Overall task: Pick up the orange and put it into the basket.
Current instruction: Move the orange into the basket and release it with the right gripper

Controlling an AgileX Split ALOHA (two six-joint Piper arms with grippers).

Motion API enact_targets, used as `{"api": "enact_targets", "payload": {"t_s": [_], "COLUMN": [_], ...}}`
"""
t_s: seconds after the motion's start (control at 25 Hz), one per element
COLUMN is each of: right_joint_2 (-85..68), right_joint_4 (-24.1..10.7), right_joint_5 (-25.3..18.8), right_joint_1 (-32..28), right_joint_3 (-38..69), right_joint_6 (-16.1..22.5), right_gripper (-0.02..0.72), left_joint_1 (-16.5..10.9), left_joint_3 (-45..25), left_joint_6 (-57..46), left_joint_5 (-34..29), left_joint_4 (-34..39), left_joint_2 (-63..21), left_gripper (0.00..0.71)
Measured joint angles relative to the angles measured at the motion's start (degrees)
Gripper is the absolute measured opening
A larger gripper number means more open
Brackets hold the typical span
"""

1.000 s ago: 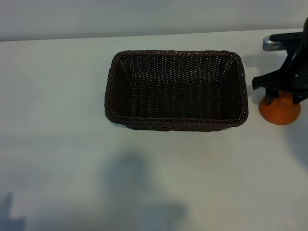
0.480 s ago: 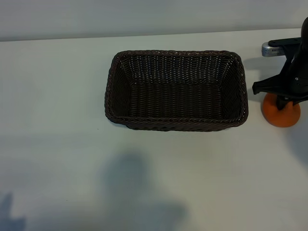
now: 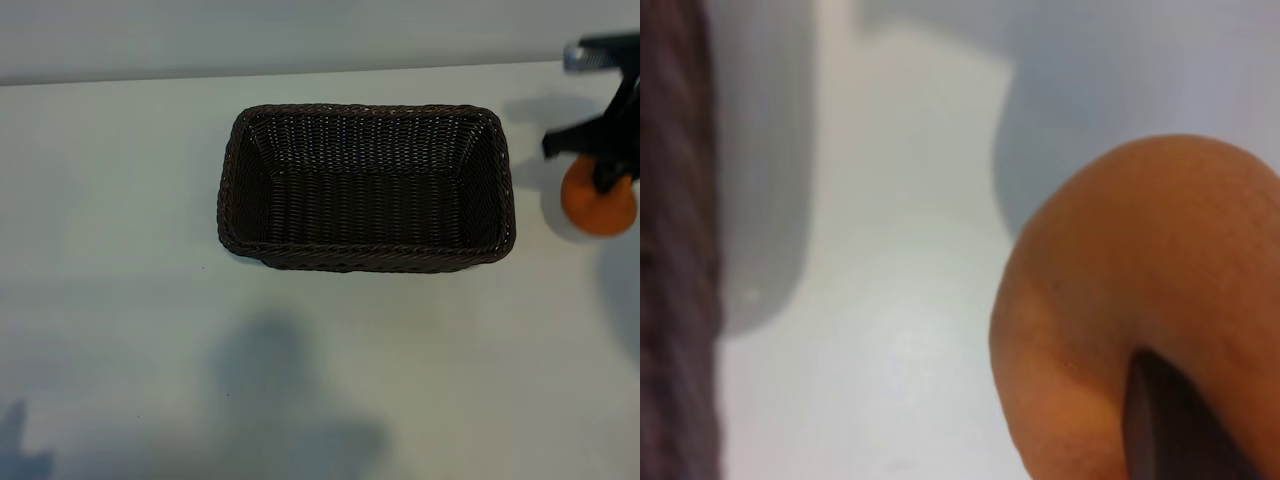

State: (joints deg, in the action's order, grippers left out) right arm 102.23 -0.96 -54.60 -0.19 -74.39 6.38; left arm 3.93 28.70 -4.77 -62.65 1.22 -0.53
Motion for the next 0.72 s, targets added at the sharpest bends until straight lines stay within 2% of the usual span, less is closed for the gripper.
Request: {"api": "enact_targets", "payload": {"t_s": [0.24,0.56,0.72], "right_joint_2": [-2.83,-2.82,-2.82], "right_joint_4": [0.13,1.34,1.47], "right_joint_5": [-7.06,-8.54,-8.48], "right_joint_1": [0.0,0.3,4.25], "right_joint_3": [-10.44,-12.39,-12.39], "right_joint_6": [-1.09,-1.69,-2.41], "right_gripper": [0.095,0.095,0.095], "left_joint_1": [0.0,0.0,0.0], "left_joint_3": [0.0,0.0,0.0], "left_joint_6": [0.0,0.0,0.0], "left_joint_5": [0.0,0.0,0.0], "left_joint_4": [0.0,0.0,0.0], "left_joint_2": [0.0,0.0,0.0], "left_gripper": [0.594,0.594,0.594]}}
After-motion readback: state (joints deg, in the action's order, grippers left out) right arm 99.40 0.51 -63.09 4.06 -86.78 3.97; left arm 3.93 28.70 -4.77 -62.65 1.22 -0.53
